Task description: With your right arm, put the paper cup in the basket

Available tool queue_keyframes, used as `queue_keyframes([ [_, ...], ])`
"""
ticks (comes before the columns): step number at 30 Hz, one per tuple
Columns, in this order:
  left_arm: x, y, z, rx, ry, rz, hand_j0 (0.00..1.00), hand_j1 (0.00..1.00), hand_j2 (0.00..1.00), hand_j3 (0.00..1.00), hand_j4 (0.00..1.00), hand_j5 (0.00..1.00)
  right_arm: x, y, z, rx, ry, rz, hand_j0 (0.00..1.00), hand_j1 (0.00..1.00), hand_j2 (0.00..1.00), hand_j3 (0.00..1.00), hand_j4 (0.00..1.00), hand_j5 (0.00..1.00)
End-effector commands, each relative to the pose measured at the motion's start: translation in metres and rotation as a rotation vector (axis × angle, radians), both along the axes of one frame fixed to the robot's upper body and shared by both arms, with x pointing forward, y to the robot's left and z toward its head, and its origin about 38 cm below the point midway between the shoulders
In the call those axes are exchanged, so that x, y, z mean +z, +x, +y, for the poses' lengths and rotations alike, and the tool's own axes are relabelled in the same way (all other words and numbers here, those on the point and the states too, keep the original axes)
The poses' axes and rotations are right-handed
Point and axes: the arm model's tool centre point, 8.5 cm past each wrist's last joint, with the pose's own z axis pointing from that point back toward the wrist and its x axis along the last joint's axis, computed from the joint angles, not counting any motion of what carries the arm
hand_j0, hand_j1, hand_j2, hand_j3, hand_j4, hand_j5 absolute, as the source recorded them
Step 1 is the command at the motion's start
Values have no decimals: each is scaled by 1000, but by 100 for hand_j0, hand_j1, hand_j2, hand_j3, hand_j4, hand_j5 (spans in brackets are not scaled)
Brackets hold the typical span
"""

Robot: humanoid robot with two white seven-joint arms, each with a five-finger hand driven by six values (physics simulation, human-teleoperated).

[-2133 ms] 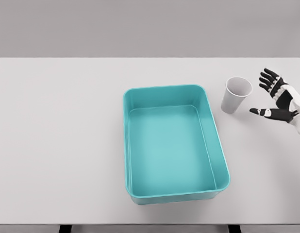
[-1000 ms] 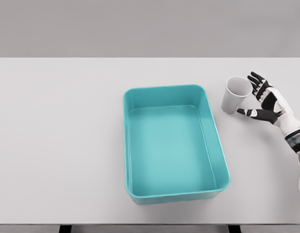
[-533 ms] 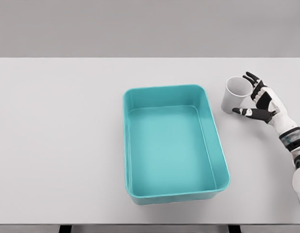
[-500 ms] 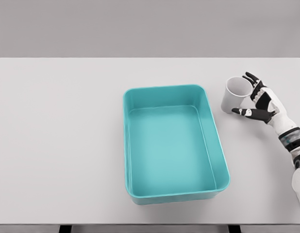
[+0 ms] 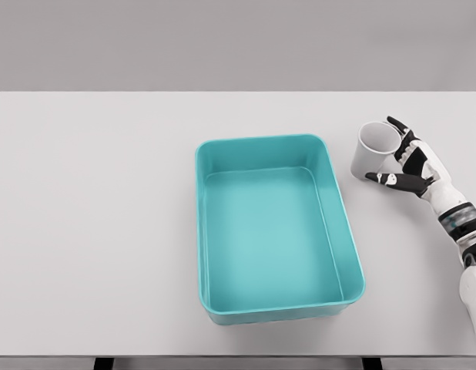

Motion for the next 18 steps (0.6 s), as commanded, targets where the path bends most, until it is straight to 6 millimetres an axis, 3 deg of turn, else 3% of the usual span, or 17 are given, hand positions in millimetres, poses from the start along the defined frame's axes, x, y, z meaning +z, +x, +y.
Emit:
queue_keyframes([
  [1,0,0,0,0,0,0,100,100,100,100,100,100,0,0,1,1,4,0,100,100,100,100,100,100],
  [18,0,0,0,0,0,0,100,100,100,100,100,100,-2,3,11,10,10,-3,97,97,97,97,97,97],
])
